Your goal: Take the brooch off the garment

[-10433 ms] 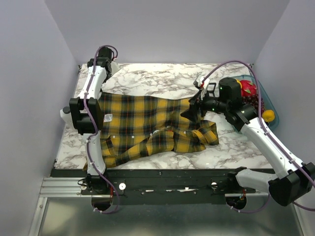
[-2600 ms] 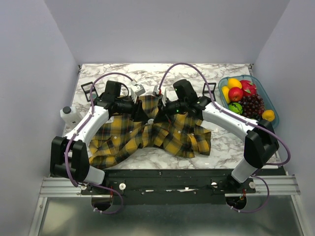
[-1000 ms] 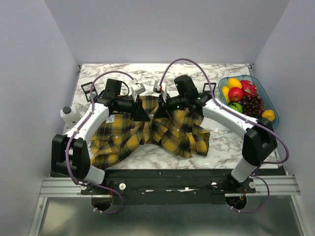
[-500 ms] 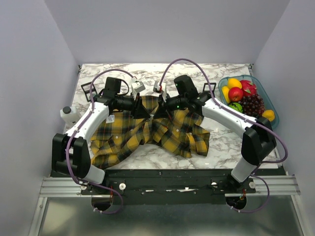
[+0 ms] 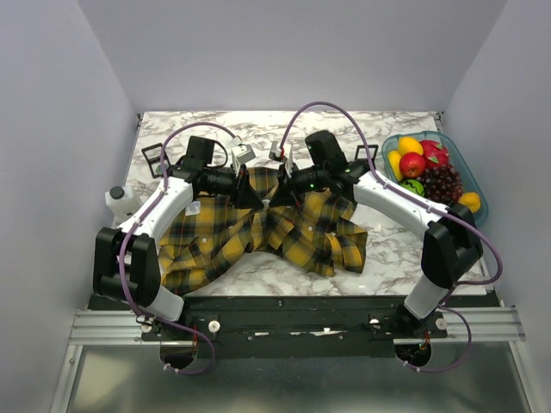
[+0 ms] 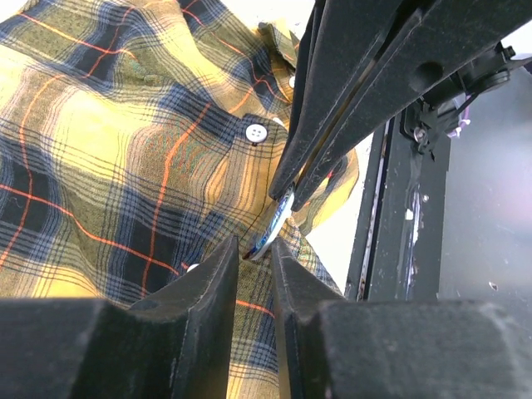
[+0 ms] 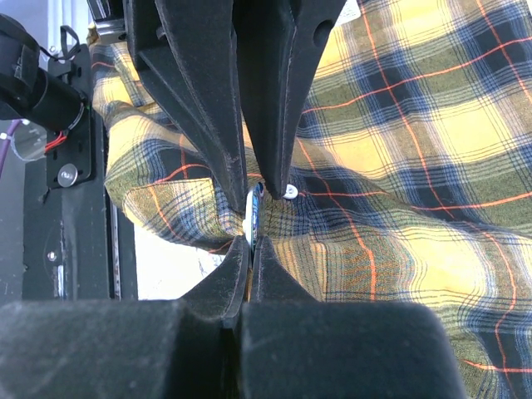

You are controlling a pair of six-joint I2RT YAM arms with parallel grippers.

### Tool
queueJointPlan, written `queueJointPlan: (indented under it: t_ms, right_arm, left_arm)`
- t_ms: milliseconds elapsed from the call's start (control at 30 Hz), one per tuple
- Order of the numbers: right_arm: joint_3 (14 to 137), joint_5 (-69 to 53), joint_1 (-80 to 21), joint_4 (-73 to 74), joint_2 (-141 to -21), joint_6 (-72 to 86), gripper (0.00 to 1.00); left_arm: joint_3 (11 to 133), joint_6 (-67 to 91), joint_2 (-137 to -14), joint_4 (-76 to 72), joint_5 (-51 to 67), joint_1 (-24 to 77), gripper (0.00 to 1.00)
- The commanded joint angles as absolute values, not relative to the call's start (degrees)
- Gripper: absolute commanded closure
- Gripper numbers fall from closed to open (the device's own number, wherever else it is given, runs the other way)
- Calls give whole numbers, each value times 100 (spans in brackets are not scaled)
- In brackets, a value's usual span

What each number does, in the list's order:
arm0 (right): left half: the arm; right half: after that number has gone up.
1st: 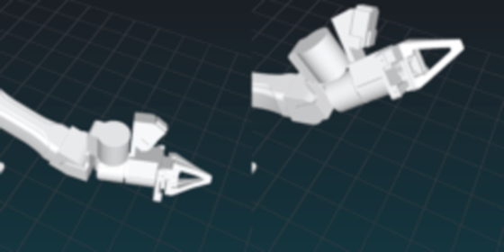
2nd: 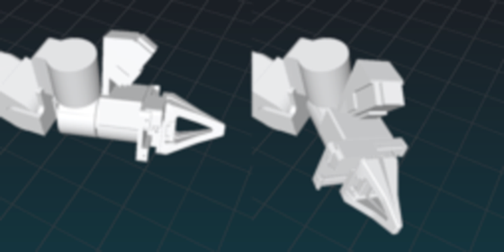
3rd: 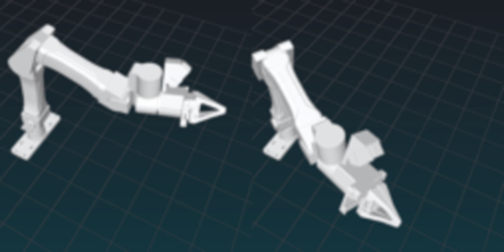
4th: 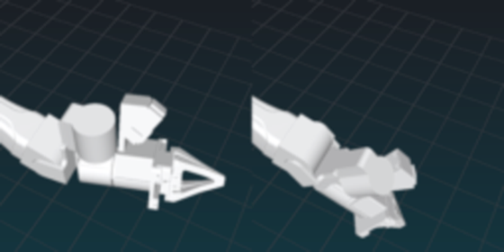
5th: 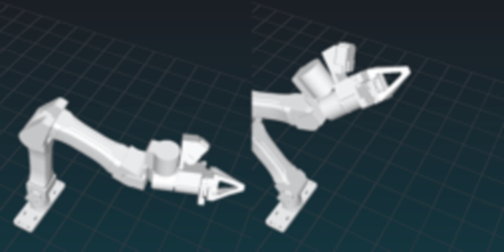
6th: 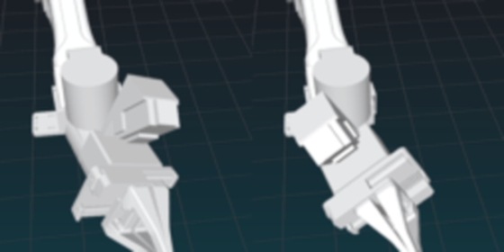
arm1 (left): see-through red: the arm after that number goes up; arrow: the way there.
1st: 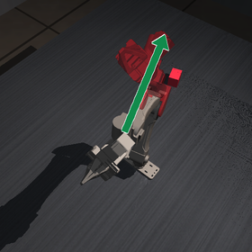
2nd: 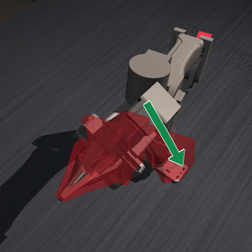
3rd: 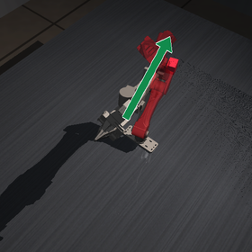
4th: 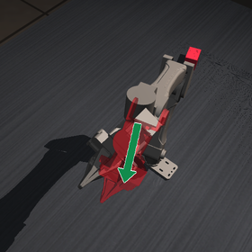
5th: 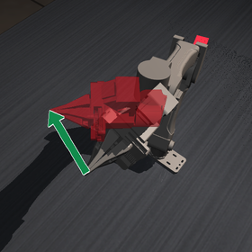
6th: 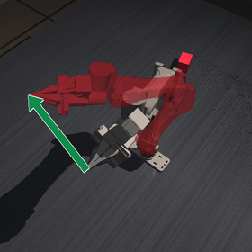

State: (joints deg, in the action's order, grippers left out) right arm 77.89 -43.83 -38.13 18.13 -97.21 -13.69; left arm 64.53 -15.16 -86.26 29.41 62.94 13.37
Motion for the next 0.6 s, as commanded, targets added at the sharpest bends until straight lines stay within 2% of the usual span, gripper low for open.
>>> queueJointPlan:
  t_ms: [0,167,267,333,400,433,467,533,567]
  right_arm:
    - [8033,-4579,-3779,1784,-9800,-1301,100]
    - [8060,-4588,-3779,1793,-9835,-1301,100]
    - [8060,-4570,-3779,1784,-9835,-1292,100]
    - [8051,-4492,-3779,1784,-9826,-1283,100]
    - [8016,-4308,-3771,1802,-9791,-1283,96]
    - [7998,-4220,-3771,1793,-9756,-1292,92]
    - [7911,-4123,-3762,1793,-9651,-1301,78]
    - [7797,-3815,-3718,1784,-9537,-1292,63]
    - [7683,-3727,-3692,1810,-9423,-1292,52]
  left_arm:
    - [6583,-1591,-8701,2927,6460,1406,71]
    - [6644,-1450,-8798,2795,6477,1468,76]
    - [6697,-1380,-8868,2769,6556,1494,84]
    - [6706,-1380,-8903,2812,6592,1503,95]
    - [6715,-1432,-8903,2943,6644,1503,100]
    - [6724,-1494,-8886,2988,6653,1503,100]
    - [6724,-1494,-8851,3032,6540,1503,100]
    - [6706,-1485,-8729,3111,6355,1503,100]
    - [6697,-1511,-8667,3146,6250,1503,100]
